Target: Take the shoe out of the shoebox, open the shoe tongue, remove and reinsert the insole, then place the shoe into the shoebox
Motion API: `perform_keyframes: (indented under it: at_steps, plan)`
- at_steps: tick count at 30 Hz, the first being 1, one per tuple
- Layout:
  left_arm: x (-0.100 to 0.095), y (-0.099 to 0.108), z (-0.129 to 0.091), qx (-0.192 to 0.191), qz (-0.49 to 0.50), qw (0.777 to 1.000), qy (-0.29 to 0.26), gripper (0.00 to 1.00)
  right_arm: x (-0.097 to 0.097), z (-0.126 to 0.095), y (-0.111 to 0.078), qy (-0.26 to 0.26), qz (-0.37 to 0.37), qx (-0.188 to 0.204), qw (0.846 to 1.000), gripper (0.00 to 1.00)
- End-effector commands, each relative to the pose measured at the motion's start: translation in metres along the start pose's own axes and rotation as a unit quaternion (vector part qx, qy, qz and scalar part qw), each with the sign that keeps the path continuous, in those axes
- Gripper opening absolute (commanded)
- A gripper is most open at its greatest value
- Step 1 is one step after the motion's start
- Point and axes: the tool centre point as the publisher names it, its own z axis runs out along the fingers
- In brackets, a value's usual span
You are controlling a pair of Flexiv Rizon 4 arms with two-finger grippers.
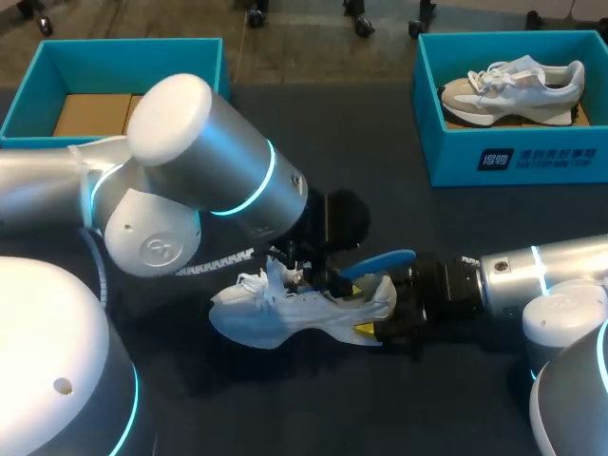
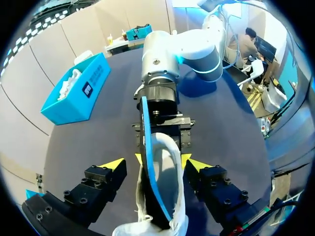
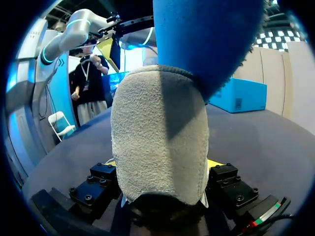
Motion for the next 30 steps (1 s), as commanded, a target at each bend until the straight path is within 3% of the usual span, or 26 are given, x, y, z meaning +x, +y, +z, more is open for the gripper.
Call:
perform_keyframes:
  at_steps: [1,11,14,20,23,25,30]
  plan:
    - [-0.008,-0.006,0.012,-0.004,-0.004,1.000,0.009,0.77,0.000,0.002,-0.002,-0.001,0.000,0.001,1.000,0.00]
    - [-0.010,-0.003,0.025,-0.013,-0.015,1.000,-0.001,0.62,0.000,0.002,-0.002,-0.001,0.000,0.001,1.000,0.00]
    - [-0.011,-0.003,0.027,-0.014,-0.018,1.000,-0.003,0.49,0.000,0.002,-0.002,-0.001,0.000,0.001,1.000,0.00]
    - [-0.014,-0.004,0.035,-0.021,-0.022,1.000,-0.007,0.41,0.000,0.002,-0.002,-0.001,0.000,0.001,1.000,0.00]
    - [-0.015,-0.003,0.038,-0.026,-0.025,0.999,-0.007,0.26,0.000,0.002,-0.002,-0.001,0.000,0.001,1.000,0.00]
    - [-0.015,-0.002,0.039,-0.028,-0.026,0.999,-0.006,0.00,0.000,0.002,-0.002,-0.001,0.000,0.001,1.000,0.00]
    - [-0.017,-0.003,0.030,-0.017,-0.036,0.999,0.023,0.00,0.000,0.002,-0.002,-0.001,0.000,0.001,1.000,0.00]
